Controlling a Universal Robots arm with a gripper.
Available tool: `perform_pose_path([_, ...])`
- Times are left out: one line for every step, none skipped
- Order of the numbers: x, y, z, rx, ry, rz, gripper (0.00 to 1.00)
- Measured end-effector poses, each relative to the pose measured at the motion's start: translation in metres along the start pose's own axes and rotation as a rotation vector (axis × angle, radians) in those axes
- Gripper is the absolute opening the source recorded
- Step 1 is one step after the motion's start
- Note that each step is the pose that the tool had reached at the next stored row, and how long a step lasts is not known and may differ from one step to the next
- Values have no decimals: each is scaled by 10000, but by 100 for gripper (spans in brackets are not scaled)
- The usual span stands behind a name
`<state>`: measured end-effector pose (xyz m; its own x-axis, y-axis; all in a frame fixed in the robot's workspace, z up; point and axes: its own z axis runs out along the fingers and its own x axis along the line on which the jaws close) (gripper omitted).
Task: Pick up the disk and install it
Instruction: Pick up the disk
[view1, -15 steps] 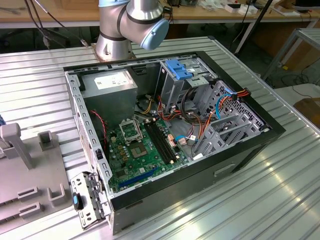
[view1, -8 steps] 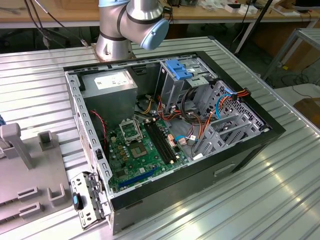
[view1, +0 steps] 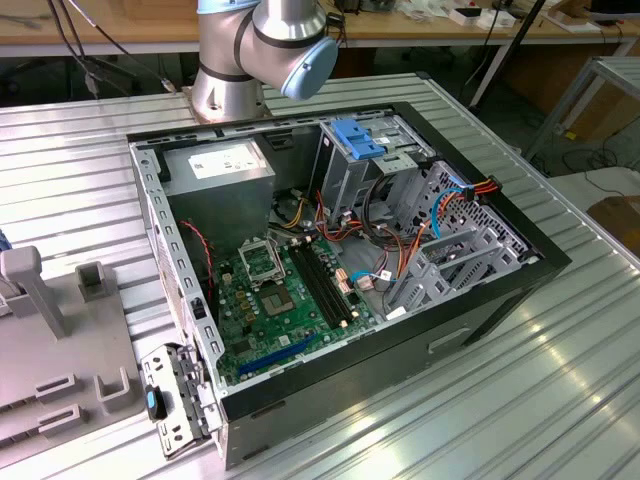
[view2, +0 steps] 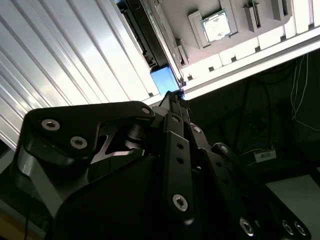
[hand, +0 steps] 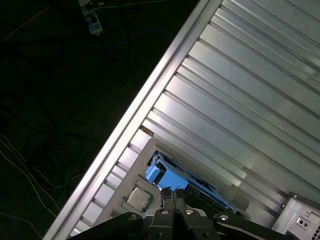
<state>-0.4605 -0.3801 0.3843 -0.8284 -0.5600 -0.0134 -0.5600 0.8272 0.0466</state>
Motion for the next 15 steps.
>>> perform_pose_path([0, 0, 0, -1, 5, -84, 11])
perform_pose_path([0, 0, 0, -2, 9, -172, 11])
perform_pose_path([0, 0, -1, -4, 15, -279, 11])
perform_pose_path([1, 1, -1, -5, 19, -360, 11])
perform_pose_path([1, 1, -1, -7, 25, -507, 11])
perform_pose_path([3, 2, -1, -8, 30, -612, 11])
perform_pose_path([5, 3, -1, -9, 34, -718, 11])
perform_pose_path([7, 4, -1, -10, 38, -797, 11])
perform_pose_path([9, 4, -1, -12, 45, -930, 11])
perform_pose_path([10, 5, -1, -13, 50, -1057, 11])
perform_pose_path([11, 6, -1, -15, 54, -1135, 11])
perform_pose_path([11, 6, -1, -17, 61, -1285, 11])
perform_pose_path([11, 6, 0, -19, 67, -1446, 11])
perform_pose_path([11, 6, 0, -20, 73, -1562, 11])
perform_pose_path([11, 6, -1, -21, 78, -1654, 11])
